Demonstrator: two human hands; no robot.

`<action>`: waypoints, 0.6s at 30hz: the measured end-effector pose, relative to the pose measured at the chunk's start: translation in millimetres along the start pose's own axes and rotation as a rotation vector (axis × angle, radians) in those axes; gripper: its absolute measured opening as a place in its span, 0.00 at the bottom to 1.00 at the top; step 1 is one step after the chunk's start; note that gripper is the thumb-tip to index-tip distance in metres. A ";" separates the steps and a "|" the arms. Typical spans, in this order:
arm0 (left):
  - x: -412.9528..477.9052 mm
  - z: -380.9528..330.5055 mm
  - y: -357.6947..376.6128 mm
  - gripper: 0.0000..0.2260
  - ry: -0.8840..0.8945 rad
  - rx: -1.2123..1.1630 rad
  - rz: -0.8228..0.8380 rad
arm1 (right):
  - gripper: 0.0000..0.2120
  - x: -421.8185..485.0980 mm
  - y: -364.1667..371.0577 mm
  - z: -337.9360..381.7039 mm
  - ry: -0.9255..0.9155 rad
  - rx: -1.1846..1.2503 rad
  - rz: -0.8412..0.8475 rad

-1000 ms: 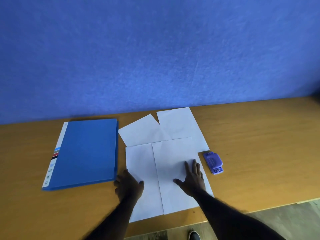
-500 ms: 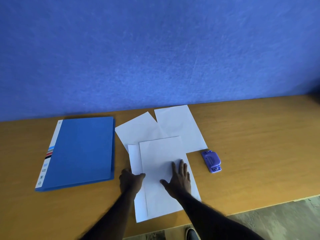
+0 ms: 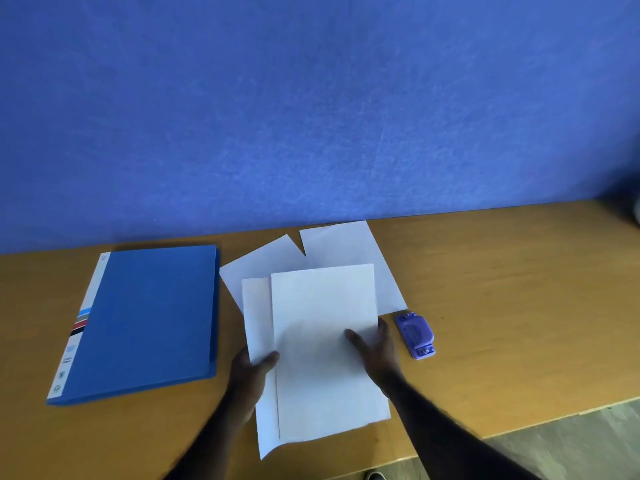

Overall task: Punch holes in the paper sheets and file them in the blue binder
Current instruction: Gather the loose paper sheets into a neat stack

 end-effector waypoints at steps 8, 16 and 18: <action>4.2 -9.2 5.4 0.14 0.008 -0.035 0.112 | 0.12 1.6 19.2 5.9 0.056 0.024 0.270; 13.3 -11.2 15.8 0.09 -0.008 -0.044 0.143 | 0.10 5.6 7.8 14.7 -0.039 -0.160 0.306; 19.2 -15.9 19.6 0.07 0.033 0.035 0.080 | 0.07 13.6 -9.9 14.9 -0.029 -0.115 0.221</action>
Point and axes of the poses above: each hand's wrist, its own x-axis towards the middle knuckle, its own y-axis out of the palm, z = x × y, the point moved 5 cm from there along x, towards the middle knuckle, and after that the axes turned 1 degree about y, right-handed, at the moved point
